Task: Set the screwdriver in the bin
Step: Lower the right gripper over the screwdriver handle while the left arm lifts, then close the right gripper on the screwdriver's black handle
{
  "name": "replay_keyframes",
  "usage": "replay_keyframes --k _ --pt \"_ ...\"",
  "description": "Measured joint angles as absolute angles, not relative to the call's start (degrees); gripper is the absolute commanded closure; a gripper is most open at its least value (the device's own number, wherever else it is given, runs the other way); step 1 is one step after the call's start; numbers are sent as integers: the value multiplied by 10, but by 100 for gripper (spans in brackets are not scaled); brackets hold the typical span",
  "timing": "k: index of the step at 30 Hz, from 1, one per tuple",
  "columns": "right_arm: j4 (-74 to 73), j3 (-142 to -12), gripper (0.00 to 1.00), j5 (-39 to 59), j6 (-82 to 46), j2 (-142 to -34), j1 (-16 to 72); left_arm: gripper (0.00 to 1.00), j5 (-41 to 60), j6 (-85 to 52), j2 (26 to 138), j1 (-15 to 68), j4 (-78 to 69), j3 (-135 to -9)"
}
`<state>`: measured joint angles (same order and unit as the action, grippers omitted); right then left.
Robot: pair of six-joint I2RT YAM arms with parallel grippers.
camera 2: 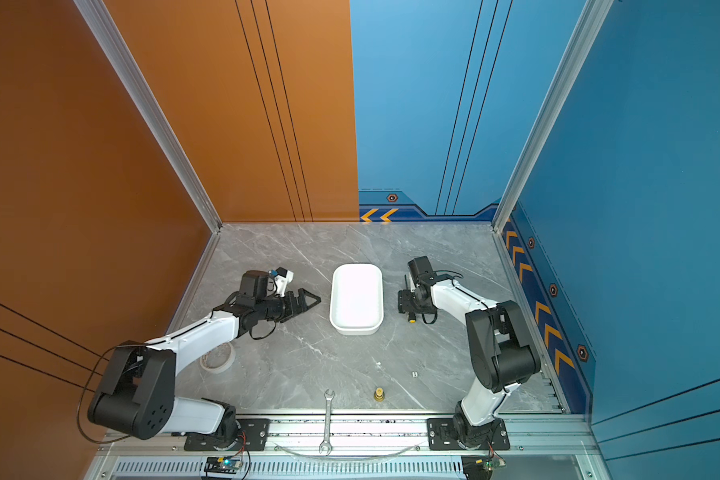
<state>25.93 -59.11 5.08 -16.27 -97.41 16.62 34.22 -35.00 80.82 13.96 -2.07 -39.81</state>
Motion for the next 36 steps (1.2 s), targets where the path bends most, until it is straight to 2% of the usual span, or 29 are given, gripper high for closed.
replay_keyframes --k 15,28,32,36 --pt "269 -608 61 43 -159 -1002 170 2 342 -350 813 140 -13 -398" --pt "276 -616 72 43 -159 -1020 173 2 342 -350 818 140 -6 -398" --pt "277 -616 78 42 -159 -1020 173 2 342 -350 818 140 -6 -398" --pt "279 -618 88 42 -159 -1021 173 2 342 -350 818 141 -6 -398"
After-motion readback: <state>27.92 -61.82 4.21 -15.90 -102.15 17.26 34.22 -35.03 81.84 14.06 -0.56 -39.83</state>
